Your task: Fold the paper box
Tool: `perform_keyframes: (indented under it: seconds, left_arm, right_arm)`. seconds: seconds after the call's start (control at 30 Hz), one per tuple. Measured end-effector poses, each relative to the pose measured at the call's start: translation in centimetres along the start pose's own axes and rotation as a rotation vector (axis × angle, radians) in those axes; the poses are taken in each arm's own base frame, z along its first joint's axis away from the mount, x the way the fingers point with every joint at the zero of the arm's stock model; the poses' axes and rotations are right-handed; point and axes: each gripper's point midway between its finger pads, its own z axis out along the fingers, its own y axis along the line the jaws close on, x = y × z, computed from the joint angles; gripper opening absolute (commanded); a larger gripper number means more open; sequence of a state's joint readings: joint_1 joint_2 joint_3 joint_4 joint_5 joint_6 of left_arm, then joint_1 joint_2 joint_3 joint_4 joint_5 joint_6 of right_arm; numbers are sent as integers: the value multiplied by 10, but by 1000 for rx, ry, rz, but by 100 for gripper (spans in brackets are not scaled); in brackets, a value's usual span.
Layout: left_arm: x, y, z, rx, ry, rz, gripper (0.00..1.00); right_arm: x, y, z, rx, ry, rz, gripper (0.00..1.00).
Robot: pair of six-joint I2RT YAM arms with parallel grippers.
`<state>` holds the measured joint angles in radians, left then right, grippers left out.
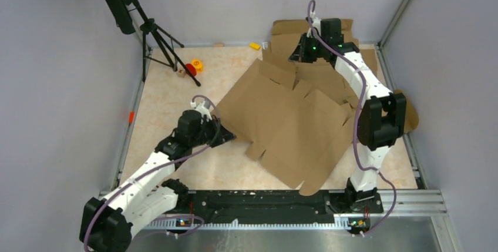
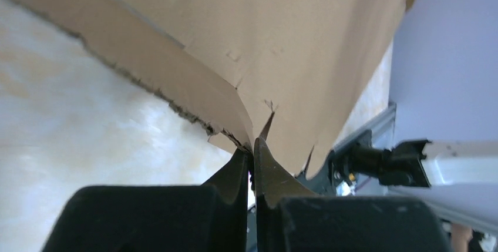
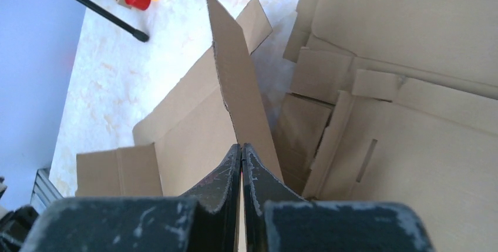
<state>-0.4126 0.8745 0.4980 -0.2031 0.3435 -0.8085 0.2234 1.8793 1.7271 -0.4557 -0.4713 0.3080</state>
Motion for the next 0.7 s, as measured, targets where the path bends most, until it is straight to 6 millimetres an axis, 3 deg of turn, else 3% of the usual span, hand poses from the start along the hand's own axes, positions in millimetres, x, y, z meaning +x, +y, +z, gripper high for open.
perform_keyframes:
  seconds: [0.2,0.3,0.37,0.43,0.47,0.57,0.7]
  left_arm:
    - [47,-34,6,62,110,23,8]
    - [75,-42,13,62,185,51,45]
    - [90,-46,19,60,241,84,63]
    - [101,-55,24,72,299,117,71]
    - [105,-61,25,84,324,136,74]
    - [96,-77,22,100,332,191,79]
    - [50,-102,8,156,249,224,82]
  right_arm:
    - [15,1,39,-6,90,-11,0]
    - [18,-6,57,-3,120,-14,0]
    - [22,-8,64,-3,135,-19,1]
    - [24,-8,65,-12,144,-30,34]
    - [24,-6,65,-19,146,-36,41]
    - [23,-3,66,-28,139,-84,52]
    - [40,-1,62,-13,150,-103,55]
